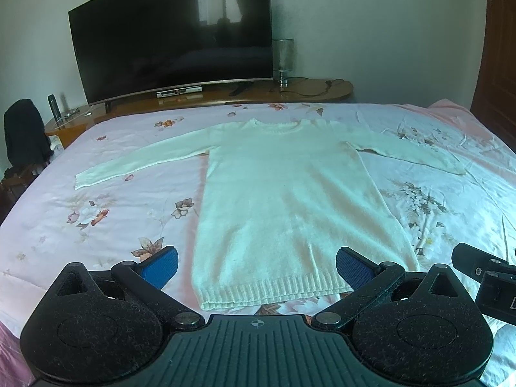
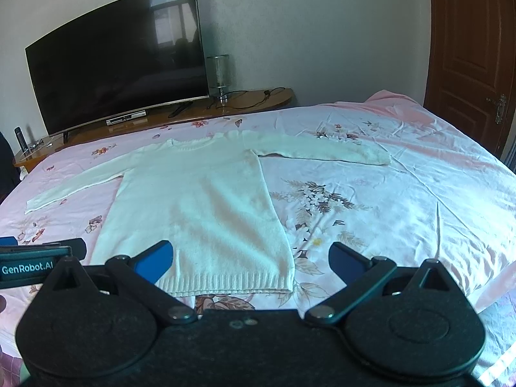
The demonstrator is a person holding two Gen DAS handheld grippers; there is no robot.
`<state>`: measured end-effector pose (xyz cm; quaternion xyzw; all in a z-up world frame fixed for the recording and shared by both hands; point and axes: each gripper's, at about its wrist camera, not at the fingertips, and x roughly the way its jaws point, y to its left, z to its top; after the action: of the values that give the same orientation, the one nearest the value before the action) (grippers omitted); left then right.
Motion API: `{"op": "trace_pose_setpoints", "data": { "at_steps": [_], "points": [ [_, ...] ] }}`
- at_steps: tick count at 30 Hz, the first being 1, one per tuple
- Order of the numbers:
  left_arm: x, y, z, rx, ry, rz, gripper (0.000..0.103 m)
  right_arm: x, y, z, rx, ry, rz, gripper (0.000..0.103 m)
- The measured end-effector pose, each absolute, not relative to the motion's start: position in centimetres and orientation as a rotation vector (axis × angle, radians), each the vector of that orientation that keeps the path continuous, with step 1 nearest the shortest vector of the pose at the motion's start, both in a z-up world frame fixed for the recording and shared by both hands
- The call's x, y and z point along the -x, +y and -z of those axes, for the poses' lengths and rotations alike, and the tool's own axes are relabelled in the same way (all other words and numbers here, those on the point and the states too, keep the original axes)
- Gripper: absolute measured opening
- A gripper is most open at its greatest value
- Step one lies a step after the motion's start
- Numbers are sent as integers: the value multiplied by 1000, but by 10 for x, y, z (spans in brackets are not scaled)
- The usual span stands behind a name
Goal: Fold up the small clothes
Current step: 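Move both tools toward the white sweater lying flat on the bed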
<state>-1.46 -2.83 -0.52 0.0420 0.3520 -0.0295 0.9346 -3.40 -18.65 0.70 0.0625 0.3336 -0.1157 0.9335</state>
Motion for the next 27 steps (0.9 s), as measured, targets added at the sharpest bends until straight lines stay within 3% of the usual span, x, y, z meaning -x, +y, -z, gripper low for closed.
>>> {"op": "trace_pose_setpoints", "data": {
  "at_steps": [27],
  "points": [
    [11, -34, 8, -84, 734, 68, 103, 29, -194, -3, -139, 696, 244, 103]
  ]
}}
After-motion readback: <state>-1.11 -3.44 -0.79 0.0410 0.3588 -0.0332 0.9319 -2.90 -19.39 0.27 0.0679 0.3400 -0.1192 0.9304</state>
